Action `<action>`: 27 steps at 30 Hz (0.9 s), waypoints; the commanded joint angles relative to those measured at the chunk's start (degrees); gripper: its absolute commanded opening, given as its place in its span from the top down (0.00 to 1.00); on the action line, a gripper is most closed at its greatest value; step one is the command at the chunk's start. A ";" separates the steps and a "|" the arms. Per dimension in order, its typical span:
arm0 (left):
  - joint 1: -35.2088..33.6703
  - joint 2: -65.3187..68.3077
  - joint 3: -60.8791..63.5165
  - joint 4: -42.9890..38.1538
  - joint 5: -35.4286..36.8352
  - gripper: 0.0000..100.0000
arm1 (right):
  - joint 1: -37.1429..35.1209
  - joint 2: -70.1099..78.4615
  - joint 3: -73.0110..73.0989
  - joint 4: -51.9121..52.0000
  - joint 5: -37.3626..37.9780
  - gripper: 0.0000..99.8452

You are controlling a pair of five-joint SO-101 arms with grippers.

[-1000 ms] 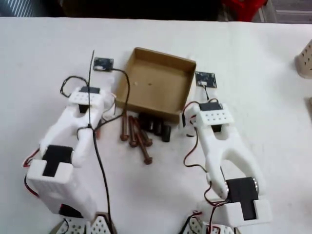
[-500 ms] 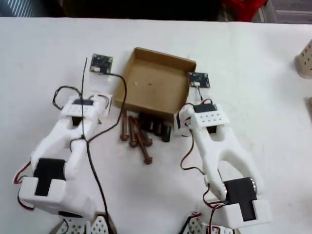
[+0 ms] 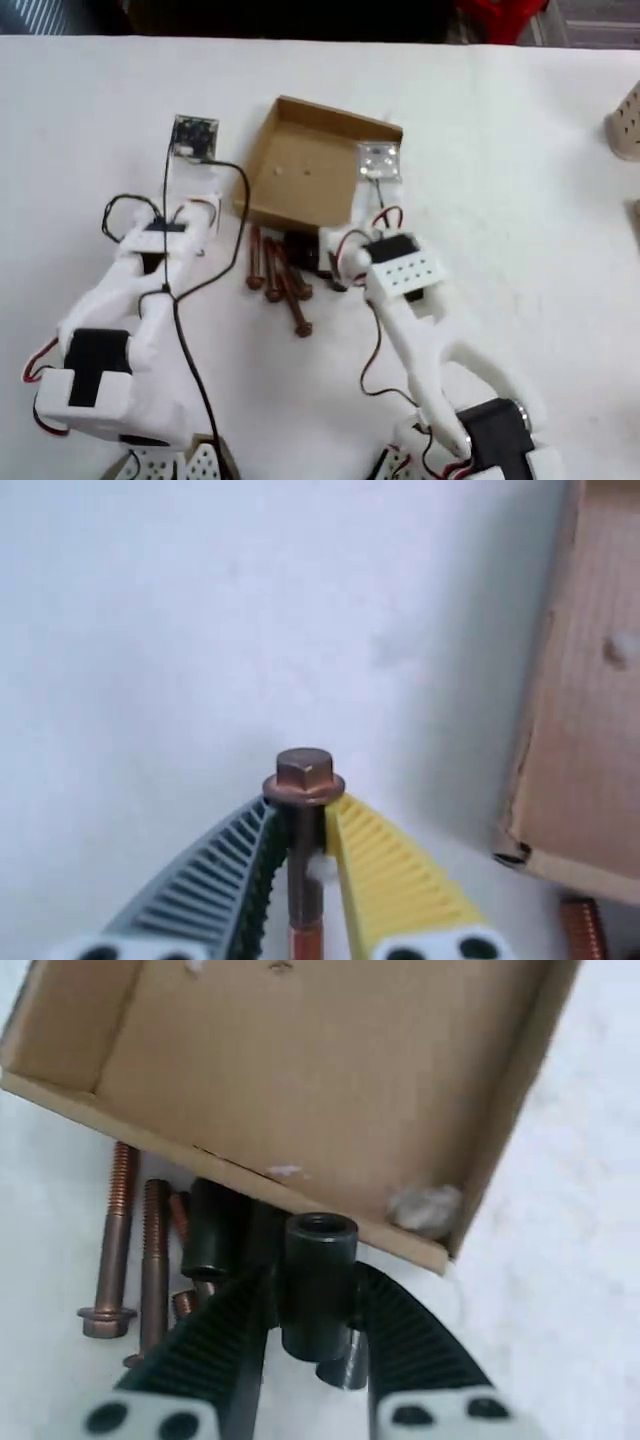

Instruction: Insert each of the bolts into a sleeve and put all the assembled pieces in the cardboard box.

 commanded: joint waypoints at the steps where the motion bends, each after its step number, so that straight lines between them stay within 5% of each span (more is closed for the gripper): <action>1: -0.57 -3.30 -0.53 -1.85 -0.18 0.98 | -2.07 -2.86 1.93 -10.86 -0.35 0.98; 22: -0.66 -3.30 -0.53 -1.85 -0.53 0.98 | -12.62 -2.33 27.34 -77.76 -0.09 0.98; 27: -0.84 -3.30 -0.53 -1.85 -0.53 0.98 | -12.70 -2.33 33.67 -86.64 5.19 0.98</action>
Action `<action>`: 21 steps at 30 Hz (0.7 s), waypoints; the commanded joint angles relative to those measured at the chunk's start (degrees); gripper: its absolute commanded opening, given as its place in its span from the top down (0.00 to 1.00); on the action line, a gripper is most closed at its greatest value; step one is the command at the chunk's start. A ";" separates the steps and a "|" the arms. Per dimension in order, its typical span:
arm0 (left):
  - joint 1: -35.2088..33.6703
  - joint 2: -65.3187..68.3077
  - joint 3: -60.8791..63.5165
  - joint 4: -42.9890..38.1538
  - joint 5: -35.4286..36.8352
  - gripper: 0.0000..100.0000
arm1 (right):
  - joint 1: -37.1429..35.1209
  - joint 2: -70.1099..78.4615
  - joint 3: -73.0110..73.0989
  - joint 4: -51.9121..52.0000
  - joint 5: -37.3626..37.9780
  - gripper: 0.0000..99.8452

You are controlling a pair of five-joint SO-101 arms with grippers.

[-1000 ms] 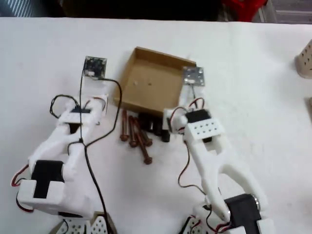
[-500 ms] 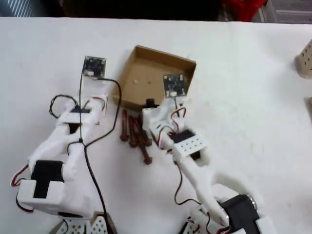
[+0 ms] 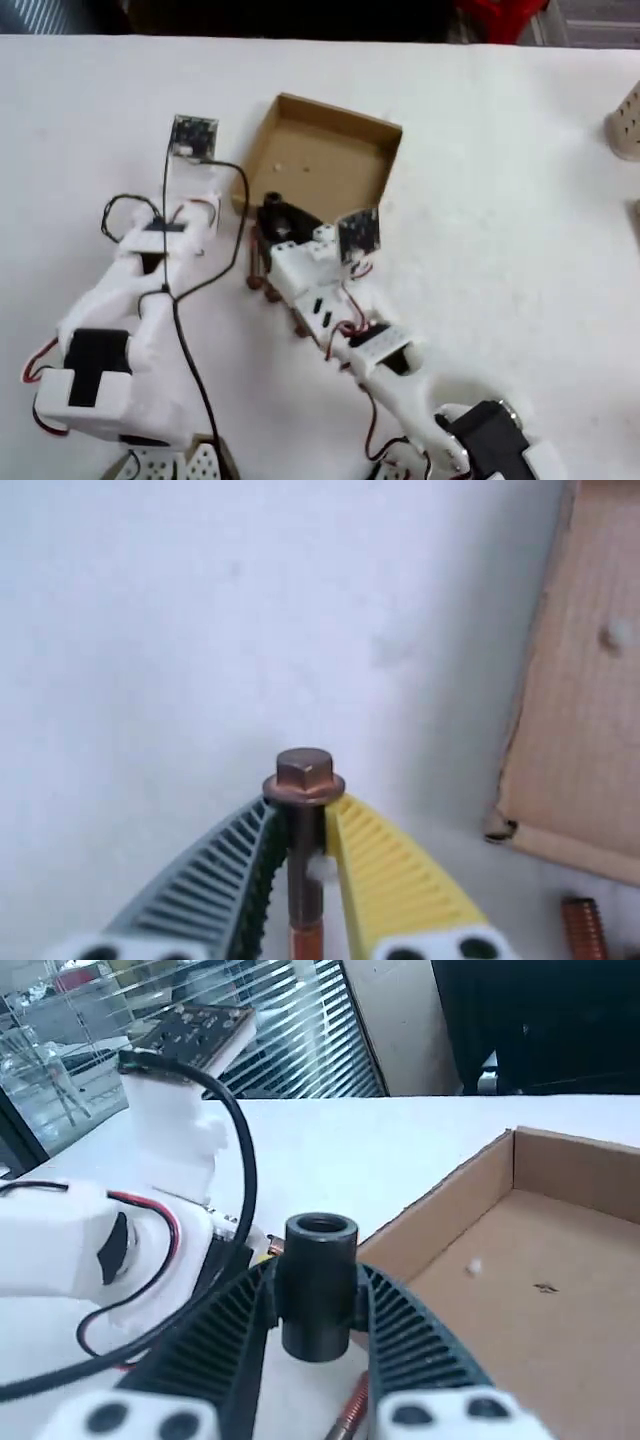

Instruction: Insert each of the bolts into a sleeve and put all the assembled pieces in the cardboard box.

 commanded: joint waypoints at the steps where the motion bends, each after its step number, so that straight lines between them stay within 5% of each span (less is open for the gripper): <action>1: -1.27 -3.30 -0.53 -1.85 -0.35 0.98 | -0.66 -2.24 2.99 -6.90 3.78 0.98; 21: -1.63 -3.38 -0.53 -1.93 -0.44 0.98 | 1.63 -2.24 18.81 -18.24 4.22 0.98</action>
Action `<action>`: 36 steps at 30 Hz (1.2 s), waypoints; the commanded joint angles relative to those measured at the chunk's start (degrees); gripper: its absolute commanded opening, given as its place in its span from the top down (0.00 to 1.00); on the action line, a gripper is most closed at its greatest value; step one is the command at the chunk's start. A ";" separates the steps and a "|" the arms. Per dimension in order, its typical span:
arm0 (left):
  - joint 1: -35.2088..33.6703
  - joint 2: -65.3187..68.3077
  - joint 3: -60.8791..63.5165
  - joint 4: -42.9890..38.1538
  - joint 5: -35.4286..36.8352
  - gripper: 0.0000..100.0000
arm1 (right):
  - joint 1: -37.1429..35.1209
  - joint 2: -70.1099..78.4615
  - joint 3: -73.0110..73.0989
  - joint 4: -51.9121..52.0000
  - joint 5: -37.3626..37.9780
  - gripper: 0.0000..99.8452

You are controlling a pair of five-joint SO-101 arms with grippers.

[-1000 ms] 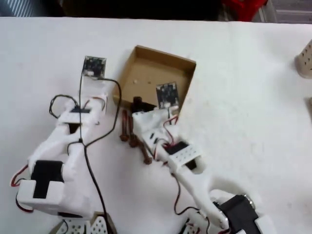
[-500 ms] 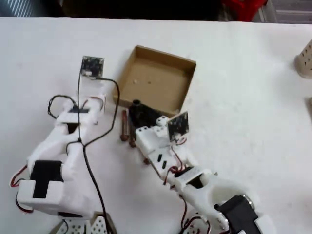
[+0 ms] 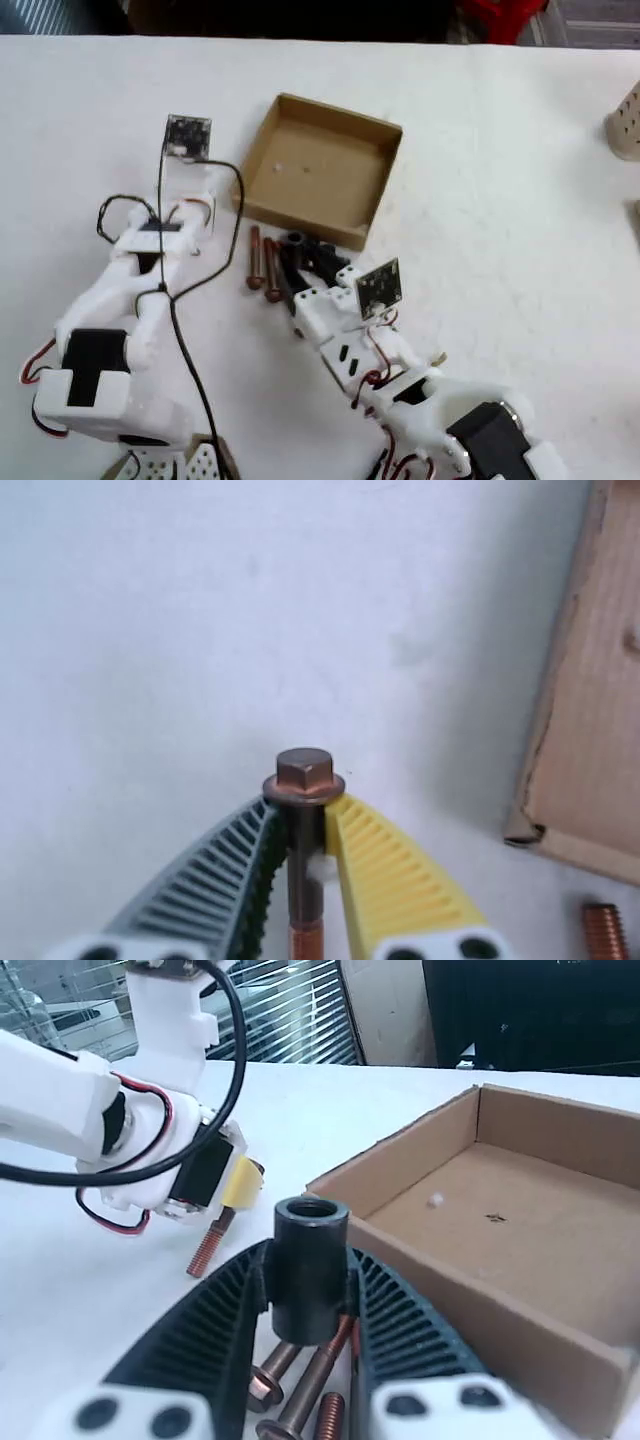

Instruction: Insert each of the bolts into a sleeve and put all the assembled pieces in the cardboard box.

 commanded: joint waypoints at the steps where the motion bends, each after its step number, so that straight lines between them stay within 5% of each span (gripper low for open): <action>1: -0.48 -3.38 -0.53 -1.93 -0.44 0.98 | 2.24 -2.15 0.62 -0.13 0.88 0.98; 10: -0.04 -5.67 -0.62 -4.66 -0.26 0.98 | -2.07 -2.15 0.62 6.20 0.88 0.98; 19: 7.43 -20.00 6.86 -5.71 -0.18 0.98 | -2.07 -2.15 0.62 6.46 0.88 0.98; 30: 12.44 -32.84 24.88 -30.77 -0.18 0.98 | -2.07 -2.15 0.62 6.46 0.88 0.98; 36: 12.53 -33.19 25.49 -33.23 -0.09 0.98 | -2.07 -2.15 0.62 6.55 0.88 0.98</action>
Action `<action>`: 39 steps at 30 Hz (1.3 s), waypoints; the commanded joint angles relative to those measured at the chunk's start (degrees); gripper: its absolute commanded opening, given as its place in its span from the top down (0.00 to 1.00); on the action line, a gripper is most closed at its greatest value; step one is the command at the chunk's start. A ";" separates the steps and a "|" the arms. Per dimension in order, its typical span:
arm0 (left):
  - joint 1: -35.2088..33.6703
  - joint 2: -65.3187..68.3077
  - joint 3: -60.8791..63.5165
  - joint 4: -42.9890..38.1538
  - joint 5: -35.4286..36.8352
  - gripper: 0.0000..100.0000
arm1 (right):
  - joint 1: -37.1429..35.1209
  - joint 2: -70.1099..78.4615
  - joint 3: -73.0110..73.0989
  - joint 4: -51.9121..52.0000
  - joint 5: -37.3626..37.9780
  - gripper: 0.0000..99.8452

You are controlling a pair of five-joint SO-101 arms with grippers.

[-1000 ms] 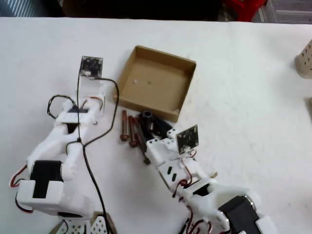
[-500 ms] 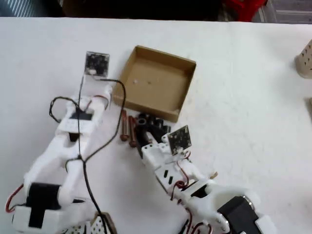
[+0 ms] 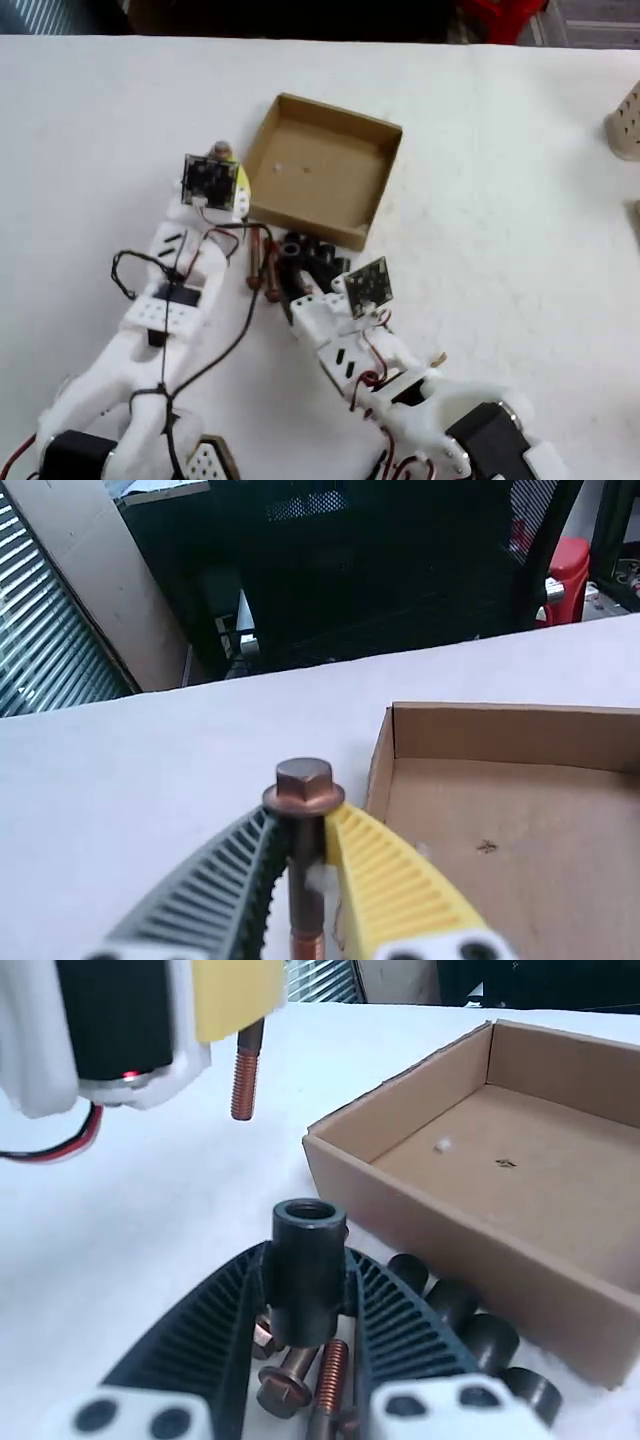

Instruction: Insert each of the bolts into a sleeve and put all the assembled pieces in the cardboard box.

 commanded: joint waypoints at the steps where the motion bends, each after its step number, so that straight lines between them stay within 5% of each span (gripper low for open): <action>1: 1.10 -3.12 -0.53 -2.64 -0.09 0.98 | -0.48 -1.98 0.62 0.22 0.88 0.98; 7: 4.70 -3.30 -0.44 -2.64 0.35 0.98 | -0.48 -1.98 0.62 0.22 0.88 0.98; 13: 4.26 -13.49 1.23 -1.49 12.48 0.98 | -0.31 -1.98 0.62 0.13 0.88 0.98; 25: 7.96 -41.27 11.96 14.77 13.01 0.98 | 0.13 -1.98 0.62 0.22 0.88 0.98; 39: 10.07 -45.14 12.48 18.29 13.01 0.98 | -0.22 -1.98 0.62 0.13 0.88 0.98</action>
